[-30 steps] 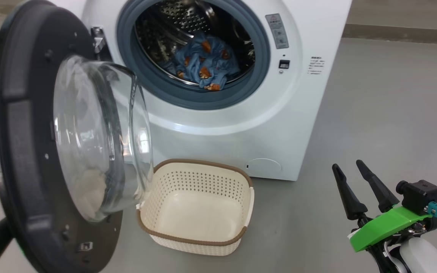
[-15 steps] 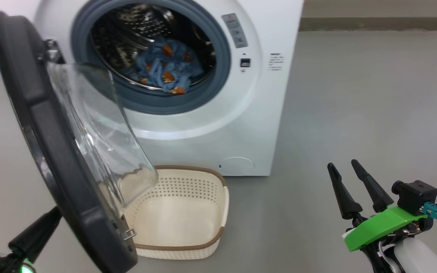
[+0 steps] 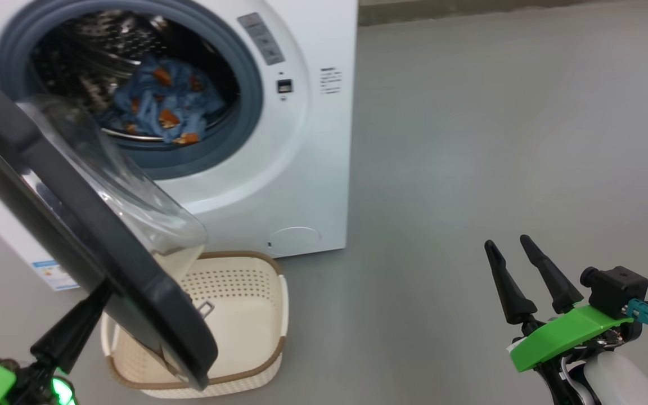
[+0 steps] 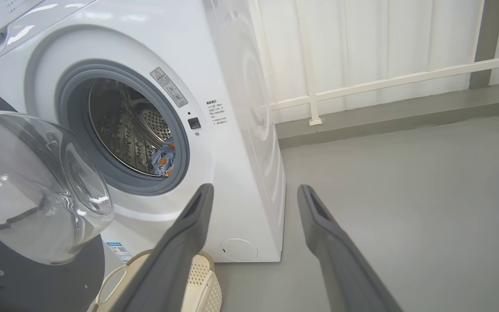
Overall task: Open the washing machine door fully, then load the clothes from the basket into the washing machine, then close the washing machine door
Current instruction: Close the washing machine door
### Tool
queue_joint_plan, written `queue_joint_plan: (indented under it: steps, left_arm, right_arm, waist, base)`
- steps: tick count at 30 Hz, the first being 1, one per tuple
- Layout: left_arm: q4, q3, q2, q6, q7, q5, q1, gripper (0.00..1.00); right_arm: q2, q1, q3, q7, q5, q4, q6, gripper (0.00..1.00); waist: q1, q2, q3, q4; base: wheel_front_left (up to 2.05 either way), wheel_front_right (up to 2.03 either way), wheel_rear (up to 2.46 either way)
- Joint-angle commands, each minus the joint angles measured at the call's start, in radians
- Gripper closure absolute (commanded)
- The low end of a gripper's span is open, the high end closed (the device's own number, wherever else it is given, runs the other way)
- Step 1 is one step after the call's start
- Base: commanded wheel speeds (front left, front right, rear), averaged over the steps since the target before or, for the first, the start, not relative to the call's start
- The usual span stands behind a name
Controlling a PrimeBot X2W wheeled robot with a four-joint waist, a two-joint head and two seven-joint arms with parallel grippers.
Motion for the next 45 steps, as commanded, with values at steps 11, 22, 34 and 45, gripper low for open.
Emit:
queue_joint_plan:
  steps: [11, 22, 34, 45]
  left_arm:
    - [0.040, 0.007, -0.001, -0.049, -0.031, 0.018, -0.113, 1.00]
    - [0.053, 0.005, 0.005, -0.071, -0.049, 0.043, -0.126, 1.00]
    - [0.003, 0.002, 0.024, -0.142, -0.202, 0.226, -0.095, 0.44]
    - [-0.057, -0.104, 0.080, -0.167, -0.518, 0.573, -0.016, 0.00]
  right_arm:
    - [-0.023, -0.029, 0.009, -0.009, -0.010, -0.027, 0.005, 0.00]
    - [-0.016, -0.024, -0.001, -0.009, -0.016, -0.024, 0.005, 0.00]
    - [-0.023, -0.013, -0.031, -0.009, -0.019, -0.024, 0.005, 0.00]
    - [-0.034, -0.010, -0.039, -0.009, -0.019, -0.031, 0.005, 0.00]
  waist:
    - [0.0000, 0.0000, 0.026, -0.073]
    - [0.0000, 0.0000, 0.013, -0.015]
    - [0.0000, 0.0000, -0.016, 0.048]
    - [0.0000, 0.0000, -0.019, 0.050]
  base:
    - [0.00, 0.00, 0.00]
    - [0.00, 0.00, 0.00]
    - [0.00, 0.00, 0.00]
    - [0.00, 0.00, 0.00]
